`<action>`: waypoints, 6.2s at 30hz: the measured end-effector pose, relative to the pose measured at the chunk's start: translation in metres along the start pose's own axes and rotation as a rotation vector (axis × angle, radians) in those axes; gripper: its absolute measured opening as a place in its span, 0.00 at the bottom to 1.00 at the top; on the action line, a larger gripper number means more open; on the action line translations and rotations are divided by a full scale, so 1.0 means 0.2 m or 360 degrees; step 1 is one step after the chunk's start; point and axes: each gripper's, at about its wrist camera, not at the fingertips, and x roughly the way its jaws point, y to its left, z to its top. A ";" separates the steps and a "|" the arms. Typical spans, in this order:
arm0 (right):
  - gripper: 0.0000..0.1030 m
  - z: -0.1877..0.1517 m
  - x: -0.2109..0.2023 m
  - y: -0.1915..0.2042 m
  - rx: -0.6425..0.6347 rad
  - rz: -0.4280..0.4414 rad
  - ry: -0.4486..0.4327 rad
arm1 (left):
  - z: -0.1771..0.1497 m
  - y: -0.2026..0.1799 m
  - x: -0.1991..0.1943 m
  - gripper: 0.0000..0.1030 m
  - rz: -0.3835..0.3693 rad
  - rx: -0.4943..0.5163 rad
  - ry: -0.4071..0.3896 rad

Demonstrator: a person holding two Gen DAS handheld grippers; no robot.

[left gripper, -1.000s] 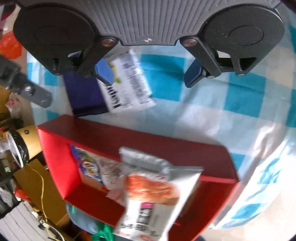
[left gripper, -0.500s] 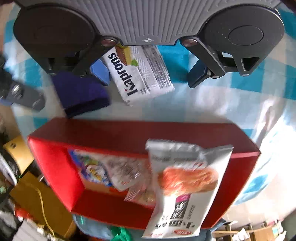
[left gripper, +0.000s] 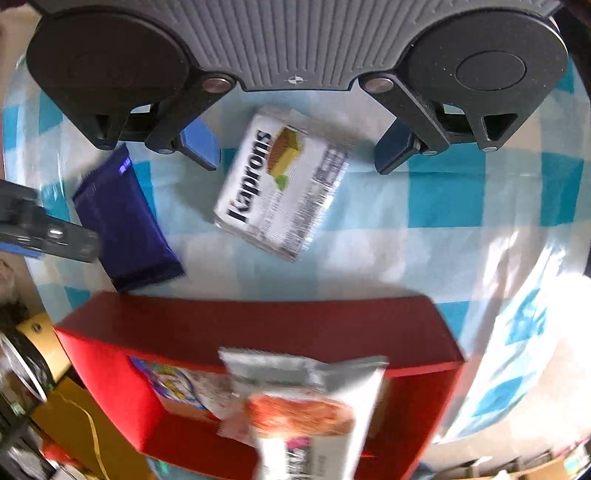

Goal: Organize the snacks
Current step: 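Close the right tool on the purple-wrapped bar while the left approaches the Kaprons wafer, then close the left tool on the Kaprons wafer while the right lifts the purple bar, then carry the Kaprons wafer and purple bar over the red box with both tools, then open both tools to drop the wafer and purple bar into the box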

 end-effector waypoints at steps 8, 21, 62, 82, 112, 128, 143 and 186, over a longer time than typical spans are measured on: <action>0.74 -0.02 0.16 0.05 -0.0091 -0.0025 0.0127 | -0.03 -0.08 0.03 0.93 0.0063 0.0162 -0.0037; 0.97 -0.03 0.32 0.14 -0.0244 -0.0024 0.0204 | -0.03 -0.03 0.03 0.98 -0.0074 0.0199 -0.0011; 0.63 -0.17 -0.08 0.15 -0.0150 -0.0074 -0.0025 | -0.06 -0.04 -0.16 0.63 -0.0151 0.0283 -0.0095; 0.64 -0.11 -0.18 0.15 -0.0110 -0.0042 -0.0161 | -0.05 -0.06 -0.29 0.63 -0.0192 0.0307 -0.0235; 0.63 0.16 -0.17 0.17 -0.0052 0.0024 -0.0278 | 0.07 -0.09 0.01 0.64 -0.0049 0.0085 -0.0072; 0.63 0.14 -0.21 0.15 -0.0043 -0.0018 -0.0309 | 0.07 0.00 -0.33 0.63 -0.0132 0.0054 -0.0400; 0.64 0.41 -0.08 0.18 -0.0019 0.0030 -0.0358 | 0.45 0.04 -0.31 0.63 -0.0006 -0.0016 -0.0576; 0.70 0.53 0.04 0.05 0.0122 -0.0036 -0.0313 | 0.57 0.00 -0.34 0.84 -0.0025 0.0063 -0.0655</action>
